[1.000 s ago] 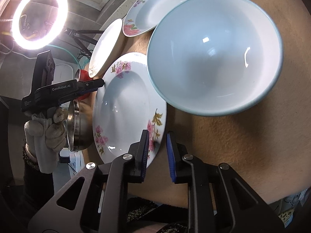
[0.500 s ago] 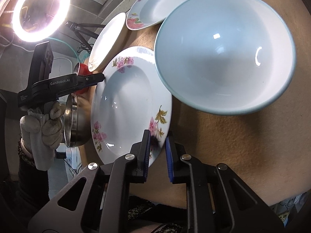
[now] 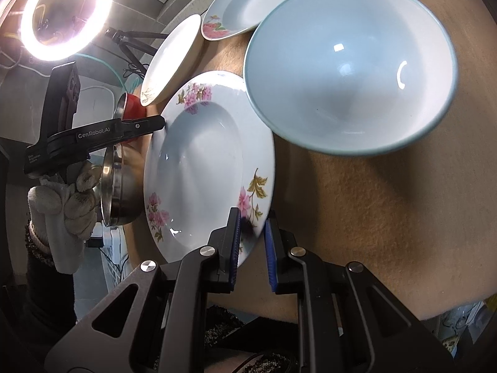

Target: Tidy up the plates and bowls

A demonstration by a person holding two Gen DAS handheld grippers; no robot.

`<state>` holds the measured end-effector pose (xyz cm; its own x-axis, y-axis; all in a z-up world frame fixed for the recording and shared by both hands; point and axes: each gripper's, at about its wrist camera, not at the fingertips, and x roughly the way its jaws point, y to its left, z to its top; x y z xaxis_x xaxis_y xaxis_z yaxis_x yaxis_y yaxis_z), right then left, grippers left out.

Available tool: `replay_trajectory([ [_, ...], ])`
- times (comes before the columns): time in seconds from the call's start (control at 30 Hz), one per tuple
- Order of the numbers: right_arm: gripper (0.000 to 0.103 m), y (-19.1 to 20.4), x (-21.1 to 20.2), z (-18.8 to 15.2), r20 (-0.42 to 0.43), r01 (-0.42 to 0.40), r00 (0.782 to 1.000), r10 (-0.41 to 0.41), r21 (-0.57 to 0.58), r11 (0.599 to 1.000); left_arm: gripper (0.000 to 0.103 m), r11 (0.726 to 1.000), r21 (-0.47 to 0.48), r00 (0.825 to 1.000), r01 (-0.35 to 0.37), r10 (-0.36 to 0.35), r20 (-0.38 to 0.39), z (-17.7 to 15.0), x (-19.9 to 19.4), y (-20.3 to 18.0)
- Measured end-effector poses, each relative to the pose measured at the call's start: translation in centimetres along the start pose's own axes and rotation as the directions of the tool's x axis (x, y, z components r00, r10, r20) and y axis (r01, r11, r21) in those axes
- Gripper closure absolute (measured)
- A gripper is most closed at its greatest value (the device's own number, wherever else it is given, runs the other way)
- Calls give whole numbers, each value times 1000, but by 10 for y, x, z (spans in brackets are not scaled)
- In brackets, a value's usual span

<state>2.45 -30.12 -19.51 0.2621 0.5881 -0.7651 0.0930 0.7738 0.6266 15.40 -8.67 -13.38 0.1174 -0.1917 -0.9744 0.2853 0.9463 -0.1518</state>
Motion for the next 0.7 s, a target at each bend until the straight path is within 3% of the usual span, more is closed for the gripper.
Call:
replay_trajectory([
  [0.63, 88, -1, 0, -25, -25, -12, 1000, 12, -3, 1000, 82, 998, 53, 1000, -22, 21, 10, -10, 1, -24],
  [0.67, 88, -1, 0, -26, -27, -13, 1000, 13, -3, 1000, 84, 998, 54, 1000, -16, 16, 12, -11, 0, -25],
  [0.7, 88, 0, 0, -27, -28, -17, 999, 17, -5, 1000, 88, 998, 51, 999, 47, -47, -12, -12, 1, -25],
])
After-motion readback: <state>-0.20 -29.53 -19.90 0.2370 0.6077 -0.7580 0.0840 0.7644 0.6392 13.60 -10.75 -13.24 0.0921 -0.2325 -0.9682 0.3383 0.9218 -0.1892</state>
